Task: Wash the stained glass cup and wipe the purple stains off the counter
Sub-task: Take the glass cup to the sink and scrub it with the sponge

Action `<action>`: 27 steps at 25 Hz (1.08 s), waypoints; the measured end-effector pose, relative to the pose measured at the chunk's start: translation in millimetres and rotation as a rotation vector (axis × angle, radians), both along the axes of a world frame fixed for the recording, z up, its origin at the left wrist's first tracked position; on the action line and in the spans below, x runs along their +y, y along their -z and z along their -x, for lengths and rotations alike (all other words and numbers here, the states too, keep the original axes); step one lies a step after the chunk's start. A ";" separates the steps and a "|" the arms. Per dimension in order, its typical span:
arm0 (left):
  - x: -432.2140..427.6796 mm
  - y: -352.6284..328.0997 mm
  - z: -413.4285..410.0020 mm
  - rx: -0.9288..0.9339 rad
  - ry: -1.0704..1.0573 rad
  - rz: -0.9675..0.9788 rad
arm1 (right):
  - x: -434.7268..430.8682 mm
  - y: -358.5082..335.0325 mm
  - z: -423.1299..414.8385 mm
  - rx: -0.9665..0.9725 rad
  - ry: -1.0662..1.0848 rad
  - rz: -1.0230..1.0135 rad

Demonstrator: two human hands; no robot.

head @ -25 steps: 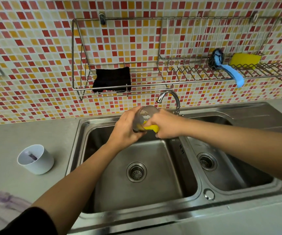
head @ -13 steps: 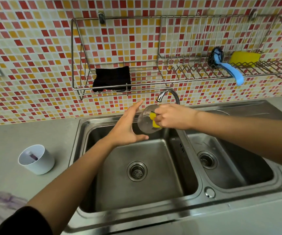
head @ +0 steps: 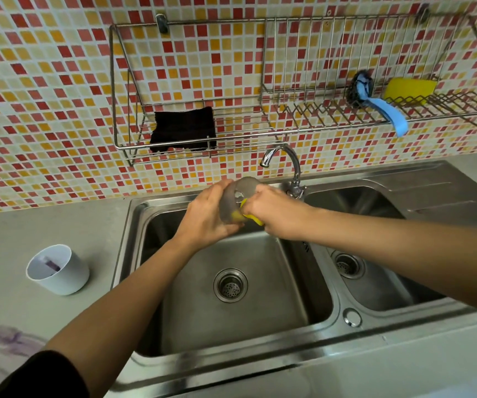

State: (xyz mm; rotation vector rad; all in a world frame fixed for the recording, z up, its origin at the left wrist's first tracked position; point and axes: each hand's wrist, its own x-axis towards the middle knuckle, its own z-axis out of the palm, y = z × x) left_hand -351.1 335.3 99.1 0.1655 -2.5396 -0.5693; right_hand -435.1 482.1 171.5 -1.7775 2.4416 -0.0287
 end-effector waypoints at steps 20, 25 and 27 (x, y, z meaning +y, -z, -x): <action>-11.6 -3.3 -12.3 -0.003 -0.200 -0.220 | -131.6 -54.2 124.5 0.160 0.493 0.153; -18.6 6.1 -12.5 -0.018 -0.207 -0.193 | -131.6 -53.3 123.6 -0.176 0.527 0.142; -17.4 17.2 -6.2 -0.067 -0.205 -0.230 | -114.0 -56.4 113.3 -0.087 0.507 0.498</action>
